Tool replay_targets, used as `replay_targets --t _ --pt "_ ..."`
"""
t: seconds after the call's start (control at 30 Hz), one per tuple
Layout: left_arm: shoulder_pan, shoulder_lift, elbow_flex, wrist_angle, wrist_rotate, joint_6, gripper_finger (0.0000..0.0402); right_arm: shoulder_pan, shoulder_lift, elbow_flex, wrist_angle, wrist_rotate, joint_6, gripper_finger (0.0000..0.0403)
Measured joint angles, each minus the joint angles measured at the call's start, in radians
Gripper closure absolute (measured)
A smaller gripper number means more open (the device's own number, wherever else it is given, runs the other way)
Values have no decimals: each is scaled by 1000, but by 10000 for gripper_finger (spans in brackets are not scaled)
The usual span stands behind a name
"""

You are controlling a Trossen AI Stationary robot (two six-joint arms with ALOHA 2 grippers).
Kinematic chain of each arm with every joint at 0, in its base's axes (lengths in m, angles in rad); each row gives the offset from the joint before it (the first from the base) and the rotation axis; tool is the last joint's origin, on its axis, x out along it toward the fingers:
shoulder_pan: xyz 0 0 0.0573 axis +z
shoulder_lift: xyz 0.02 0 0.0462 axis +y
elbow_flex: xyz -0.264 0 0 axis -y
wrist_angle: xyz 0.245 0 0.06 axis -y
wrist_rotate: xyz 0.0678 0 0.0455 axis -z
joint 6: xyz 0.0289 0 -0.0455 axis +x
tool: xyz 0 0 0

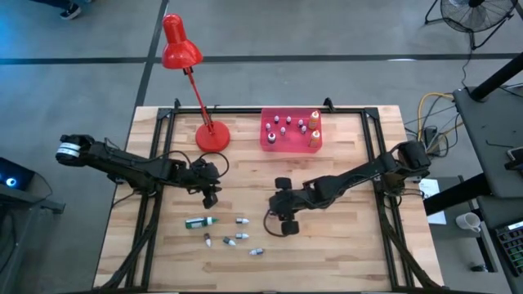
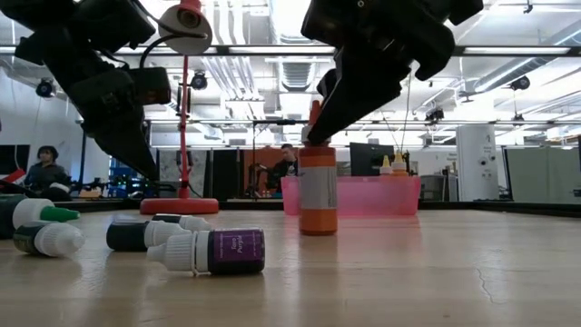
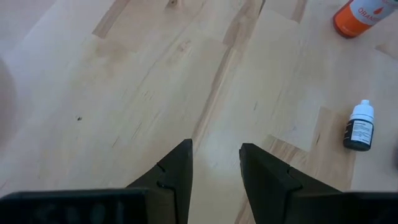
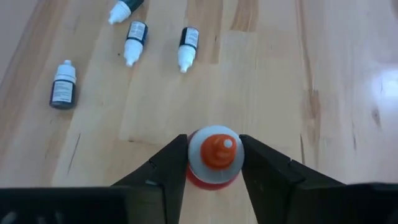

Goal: Pick & Place food coloring
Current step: Put the large orange food coloring bottle into the red bin

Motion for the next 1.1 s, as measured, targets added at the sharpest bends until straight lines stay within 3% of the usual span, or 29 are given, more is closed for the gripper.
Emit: replay_targets --t 0.33,0.53,0.83,1.0,1.1 --pt "0 0 -1 0 0 -1 296 -6 -5 6 -30 9 38 288" --pt "0 0 -1 -1 0 0 296 -66 -116 6 -143 169 211 290" --pt "0 0 -1 -1 -1 11 296 -302 -371 5 -253 401 334 291" --pt "0 0 -1 0 -24 3 296 -461 -390 5 -260 397 338 291" --pt "0 0 -1 0 -28 -3 296 -531 -352 5 -261 334 335 291"
